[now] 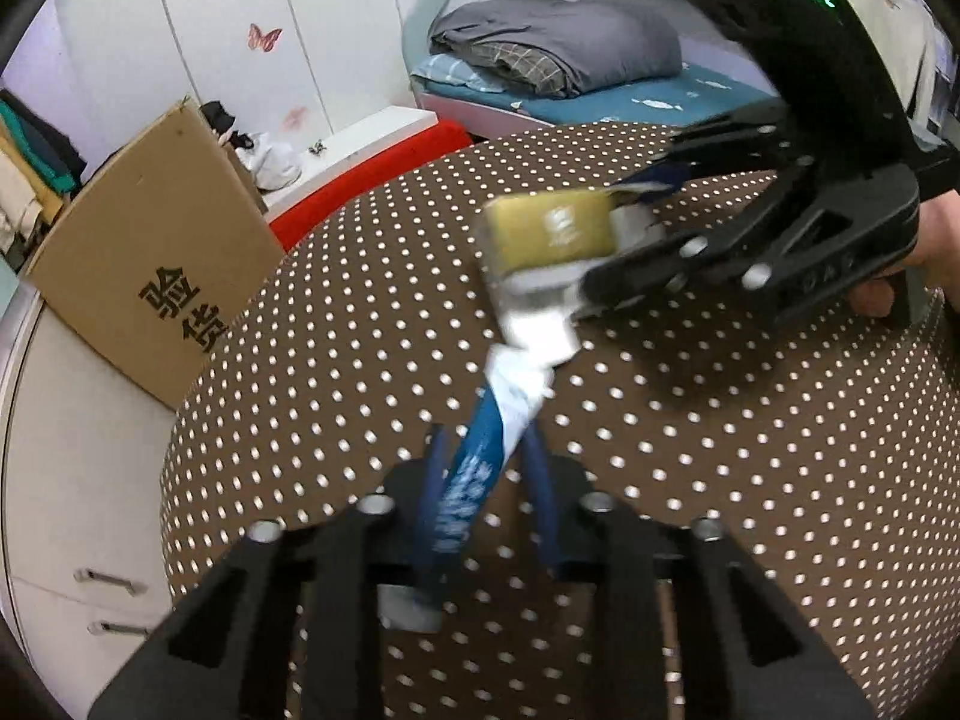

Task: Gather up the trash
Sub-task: 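Grasp the white juice box with the right gripper while the left grasps the toothpaste tube, then carry the juice box and toothpaste tube over the wastebasket and open both grippers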

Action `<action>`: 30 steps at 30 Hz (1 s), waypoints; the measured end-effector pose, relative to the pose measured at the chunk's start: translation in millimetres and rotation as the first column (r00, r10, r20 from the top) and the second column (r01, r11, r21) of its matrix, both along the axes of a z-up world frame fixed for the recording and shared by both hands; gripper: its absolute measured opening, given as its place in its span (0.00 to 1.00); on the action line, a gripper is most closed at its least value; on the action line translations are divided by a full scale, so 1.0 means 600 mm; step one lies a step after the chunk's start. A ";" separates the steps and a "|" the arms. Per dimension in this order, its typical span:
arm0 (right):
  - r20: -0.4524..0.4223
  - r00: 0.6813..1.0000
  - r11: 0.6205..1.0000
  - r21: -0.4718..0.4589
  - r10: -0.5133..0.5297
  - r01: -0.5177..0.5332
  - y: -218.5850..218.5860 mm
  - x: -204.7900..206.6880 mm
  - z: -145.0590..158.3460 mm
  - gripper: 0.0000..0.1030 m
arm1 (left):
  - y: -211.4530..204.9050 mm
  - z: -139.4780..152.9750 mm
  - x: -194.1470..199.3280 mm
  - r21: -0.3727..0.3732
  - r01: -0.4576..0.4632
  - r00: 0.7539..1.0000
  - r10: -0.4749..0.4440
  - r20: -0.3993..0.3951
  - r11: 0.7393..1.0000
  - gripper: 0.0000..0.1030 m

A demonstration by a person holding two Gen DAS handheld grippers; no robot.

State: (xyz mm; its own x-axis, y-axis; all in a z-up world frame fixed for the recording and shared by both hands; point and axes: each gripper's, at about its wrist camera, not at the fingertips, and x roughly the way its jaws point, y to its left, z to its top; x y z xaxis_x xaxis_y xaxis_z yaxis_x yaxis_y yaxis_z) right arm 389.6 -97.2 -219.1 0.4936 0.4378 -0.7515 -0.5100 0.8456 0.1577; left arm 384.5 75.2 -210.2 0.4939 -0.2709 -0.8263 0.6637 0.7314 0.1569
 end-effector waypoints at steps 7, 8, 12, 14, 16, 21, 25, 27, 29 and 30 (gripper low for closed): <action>-0.002 0.992 0.991 0.053 -0.123 0.123 -0.104 -0.080 0.011 0.61 | -0.027 0.001 -0.087 0.011 -0.068 0.998 0.068 0.008 0.998 0.09; 0.003 0.990 0.988 0.066 -0.141 0.141 -0.120 -0.094 0.014 0.61 | -0.031 0.002 -0.098 0.009 -0.082 0.997 0.082 0.009 0.997 0.09; 0.023 0.979 0.973 0.123 -0.201 0.197 -0.178 -0.138 0.034 0.61 | -0.049 0.018 -0.134 -0.052 -0.146 0.989 0.147 0.006 0.988 0.08; 0.037 0.973 0.965 0.140 -0.229 0.222 -0.206 -0.155 0.047 0.61 | -0.062 0.030 -0.146 -0.096 -0.170 0.985 0.171 0.002 0.981 0.08; 0.052 0.967 0.959 0.151 -0.251 0.241 -0.226 -0.169 0.058 0.61 | -0.081 0.044 -0.156 -0.139 -0.182 0.983 0.185 0.010 0.973 0.08; 0.095 0.945 0.936 0.196 -0.313 0.291 -0.297 -0.209 0.094 0.61 | -0.134 0.080 -0.173 -0.253 -0.206 0.977 0.214 0.005 0.945 0.08; 0.129 0.921 0.913 0.235 -0.368 0.332 -0.357 -0.240 0.124 0.61 | -0.195 0.109 -0.179 -0.322 -0.206 0.975 0.222 0.014 0.924 0.08; 0.143 0.903 0.895 0.261 -0.406 0.361 -0.397 -0.258 0.138 0.61 | -0.222 0.120 -0.181 -0.345 -0.195 0.977 0.214 0.016 0.918 0.08; 0.154 0.883 0.876 0.284 -0.444 0.390 -0.435 -0.273 0.149 0.61 | -0.259 0.132 -0.189 -0.366 -0.180 0.979 0.201 0.019 0.913 0.08; 0.157 0.873 0.866 0.292 -0.461 0.405 -0.451 -0.280 0.152 0.61 | -0.272 0.135 -0.193 -0.374 -0.176 0.980 0.197 0.020 0.911 0.08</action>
State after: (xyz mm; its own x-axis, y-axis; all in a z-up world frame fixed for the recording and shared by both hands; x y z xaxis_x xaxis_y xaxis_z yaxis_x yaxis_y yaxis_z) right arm 221.8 -368.1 -128.0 0.8119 0.2956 -0.5034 -0.1455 0.9376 0.3159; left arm 268.4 -87.9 -129.2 0.6077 -0.4493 -0.6549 0.5074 0.8540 -0.1150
